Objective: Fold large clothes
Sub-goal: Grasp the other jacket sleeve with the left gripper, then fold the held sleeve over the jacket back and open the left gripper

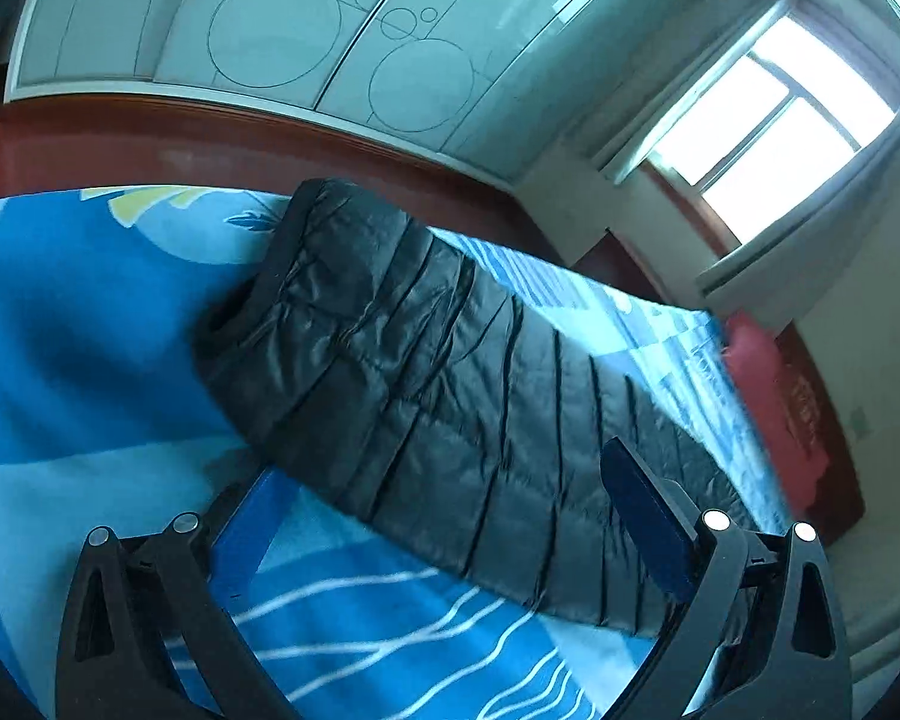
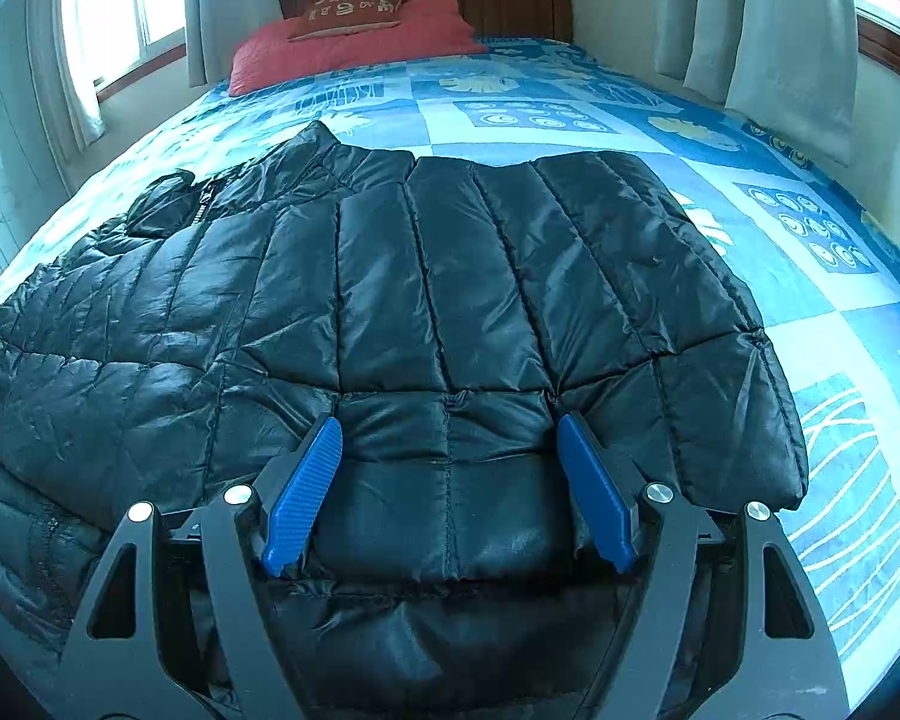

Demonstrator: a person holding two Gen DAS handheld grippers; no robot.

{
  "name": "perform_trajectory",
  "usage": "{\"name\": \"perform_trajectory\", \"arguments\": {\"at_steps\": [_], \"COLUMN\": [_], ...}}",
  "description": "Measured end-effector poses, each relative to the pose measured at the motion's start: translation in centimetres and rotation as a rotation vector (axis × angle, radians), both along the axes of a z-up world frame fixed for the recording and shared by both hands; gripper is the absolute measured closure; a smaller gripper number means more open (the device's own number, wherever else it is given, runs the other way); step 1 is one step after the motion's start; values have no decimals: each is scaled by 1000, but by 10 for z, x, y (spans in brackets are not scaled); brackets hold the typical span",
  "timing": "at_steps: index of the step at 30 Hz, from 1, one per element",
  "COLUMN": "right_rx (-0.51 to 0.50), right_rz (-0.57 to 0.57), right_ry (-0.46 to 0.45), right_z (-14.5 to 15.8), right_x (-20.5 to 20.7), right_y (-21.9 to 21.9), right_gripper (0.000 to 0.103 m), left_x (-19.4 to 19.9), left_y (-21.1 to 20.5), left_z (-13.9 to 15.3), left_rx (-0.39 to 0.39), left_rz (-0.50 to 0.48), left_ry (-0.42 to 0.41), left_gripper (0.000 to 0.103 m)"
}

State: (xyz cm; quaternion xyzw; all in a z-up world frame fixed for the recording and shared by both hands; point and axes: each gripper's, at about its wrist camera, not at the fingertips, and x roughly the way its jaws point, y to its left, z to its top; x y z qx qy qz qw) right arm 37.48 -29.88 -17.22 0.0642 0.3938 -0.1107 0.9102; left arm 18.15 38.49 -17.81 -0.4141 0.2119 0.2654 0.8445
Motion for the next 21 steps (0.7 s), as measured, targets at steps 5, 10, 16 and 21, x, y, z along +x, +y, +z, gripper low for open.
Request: {"name": "perform_trajectory", "arguments": {"at_steps": [5, 10, 16, 21], "right_rx": [-2, -2, -1, 0], "right_rz": [0, 0, -2, -4], "right_ry": [0, -1, -2, -5], "right_z": [0, 0, 0, 0], "right_x": [0, 0, 0, 1], "right_y": [0, 0, -1, -2], "right_gripper": [29, 29, 29, 29], "left_x": [-1, -3, 5, 18], "left_y": [9, 22, 16, -4], "left_z": [4, -1, 11, 46], "left_rx": [-21, -81, -3, 145], "left_rz": [23, 10, 32, 10], "left_ry": [-62, -90, -3, 4], "left_gripper": [6, 48, 79, 88]}}
